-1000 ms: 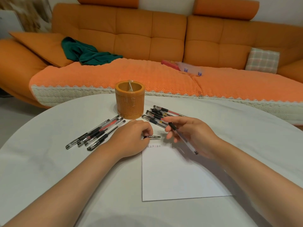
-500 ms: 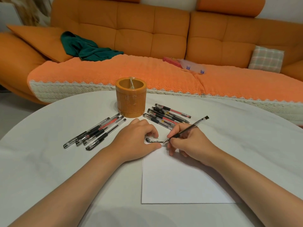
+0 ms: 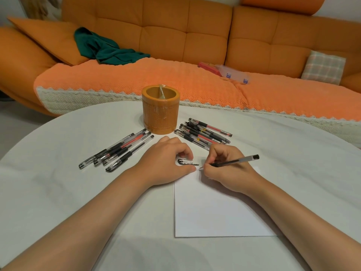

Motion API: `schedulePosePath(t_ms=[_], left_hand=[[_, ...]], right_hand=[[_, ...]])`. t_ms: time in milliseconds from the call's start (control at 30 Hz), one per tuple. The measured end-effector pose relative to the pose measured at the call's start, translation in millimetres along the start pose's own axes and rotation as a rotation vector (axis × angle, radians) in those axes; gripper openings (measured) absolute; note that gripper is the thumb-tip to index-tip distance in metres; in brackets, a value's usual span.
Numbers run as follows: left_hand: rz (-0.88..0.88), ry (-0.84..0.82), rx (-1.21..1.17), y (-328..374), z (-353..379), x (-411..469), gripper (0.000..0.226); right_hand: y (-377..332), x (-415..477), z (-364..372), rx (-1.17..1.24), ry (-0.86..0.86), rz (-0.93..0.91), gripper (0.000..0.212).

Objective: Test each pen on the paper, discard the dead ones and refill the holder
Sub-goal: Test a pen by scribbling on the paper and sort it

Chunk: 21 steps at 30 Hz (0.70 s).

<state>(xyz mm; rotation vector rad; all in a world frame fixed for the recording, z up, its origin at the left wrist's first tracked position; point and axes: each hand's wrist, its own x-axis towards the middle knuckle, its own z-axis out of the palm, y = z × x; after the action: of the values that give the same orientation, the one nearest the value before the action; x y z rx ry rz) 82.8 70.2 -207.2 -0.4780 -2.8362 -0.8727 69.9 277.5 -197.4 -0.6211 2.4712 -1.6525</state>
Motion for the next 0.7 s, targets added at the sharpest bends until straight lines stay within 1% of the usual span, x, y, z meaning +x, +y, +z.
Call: schedulePosePath(t_ms=[100, 167, 333, 467, 633, 700], left_hand=[[-0.002, 0.003, -0.002, -0.7, 0.4, 0.1, 0.025], [-0.003, 0.003, -0.007, -0.5, 0.1, 0.0, 0.026], [0.014, -0.027, 0.005, 2.1, -2.5, -2.6, 0.034], [0.019, -0.019, 0.000, 2.6, -2.8, -3.3, 0.031], [0.018, -0.021, 0.002, 2.9, -2.2, -3.4, 0.031], [0.017, -0.025, 0.002, 3.0, -2.1, -3.0, 0.030]], right_hand=[[3.8, 1.4, 0.6, -0.009, 0.022, 0.007, 0.012], [2.9, 3.0, -1.5, -0.007, -0.001, 0.015, 0.014], [5.9, 5.8, -3.3, -0.020, -0.020, 0.033, 0.019], [3.1, 6.0, -3.1, -0.090, -0.037, 0.010, 0.016], [3.2, 7.7, -3.6, -0.102, -0.051, 0.001, 0.020], [3.1, 7.8, -3.5, -0.100, -0.055, 0.000, 0.018]])
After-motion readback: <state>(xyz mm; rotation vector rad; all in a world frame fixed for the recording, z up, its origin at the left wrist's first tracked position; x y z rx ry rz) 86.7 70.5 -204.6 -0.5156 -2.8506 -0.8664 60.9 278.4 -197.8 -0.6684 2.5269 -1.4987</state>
